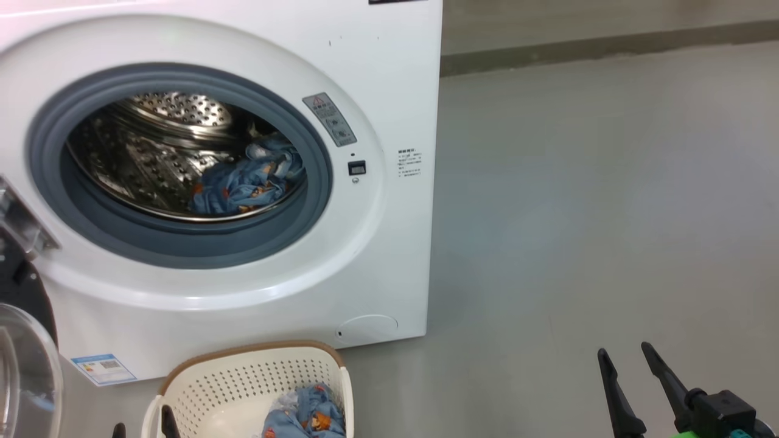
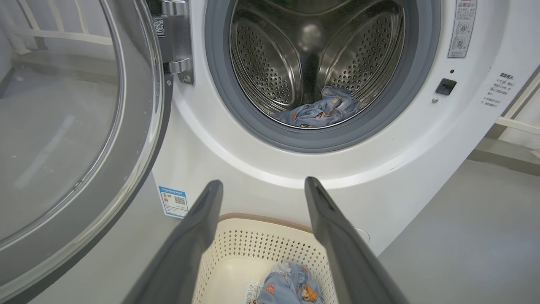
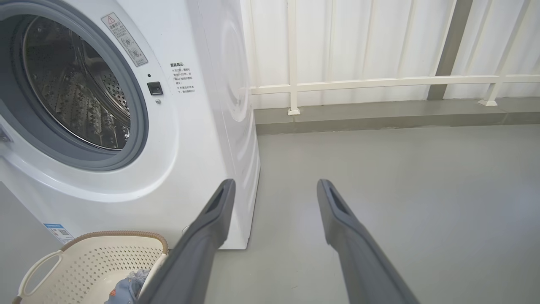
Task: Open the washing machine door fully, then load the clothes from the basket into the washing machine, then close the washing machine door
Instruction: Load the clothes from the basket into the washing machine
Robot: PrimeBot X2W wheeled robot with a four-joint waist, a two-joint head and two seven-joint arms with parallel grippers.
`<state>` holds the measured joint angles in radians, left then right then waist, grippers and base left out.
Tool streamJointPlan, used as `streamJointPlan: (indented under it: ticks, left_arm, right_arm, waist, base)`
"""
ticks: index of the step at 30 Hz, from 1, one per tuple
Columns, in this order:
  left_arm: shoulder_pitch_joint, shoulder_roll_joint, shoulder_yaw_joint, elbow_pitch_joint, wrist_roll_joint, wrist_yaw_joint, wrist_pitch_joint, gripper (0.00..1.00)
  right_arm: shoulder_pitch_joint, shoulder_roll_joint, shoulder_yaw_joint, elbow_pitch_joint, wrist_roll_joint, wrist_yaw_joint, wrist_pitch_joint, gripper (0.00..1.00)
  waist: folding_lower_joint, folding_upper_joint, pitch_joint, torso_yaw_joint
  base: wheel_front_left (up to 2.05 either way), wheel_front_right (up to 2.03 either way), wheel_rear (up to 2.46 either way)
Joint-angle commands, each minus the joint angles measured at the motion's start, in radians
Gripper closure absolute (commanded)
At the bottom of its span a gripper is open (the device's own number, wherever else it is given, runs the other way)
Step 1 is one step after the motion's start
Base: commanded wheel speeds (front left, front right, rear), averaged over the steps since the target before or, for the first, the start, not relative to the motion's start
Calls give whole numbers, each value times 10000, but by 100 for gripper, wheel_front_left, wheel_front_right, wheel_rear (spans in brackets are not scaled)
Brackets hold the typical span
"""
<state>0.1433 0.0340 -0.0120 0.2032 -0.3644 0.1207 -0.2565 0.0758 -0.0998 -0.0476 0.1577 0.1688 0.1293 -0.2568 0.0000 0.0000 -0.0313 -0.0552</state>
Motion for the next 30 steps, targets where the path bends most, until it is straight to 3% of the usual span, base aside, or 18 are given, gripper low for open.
streamJointPlan:
  ticks: [1, 18, 30]
  left_arm:
    - [-75, 163, 274, -345, -87, 94, -53, 0]
    - [105, 162, 75, -669, -63, 179, -53, 0]
    - [-85, 162, -288, -314, -164, 178, -11, 0]
  right_arm:
    - [-44, -172, 181, -218, -96, 14, -49, 0]
    - [-13, -93, 67, -213, -160, 14, -49, 0]
    - [-327, -17, 163, -255, -128, 14, -49, 0]
  waist:
    - [0, 0, -217, 117]
    - [0, 0, -111, 360]
    - [0, 0, 462, -152]
  base:
    - [0, 0, 0]
    - [0, 0, 0]
    - [0, 0, 0]
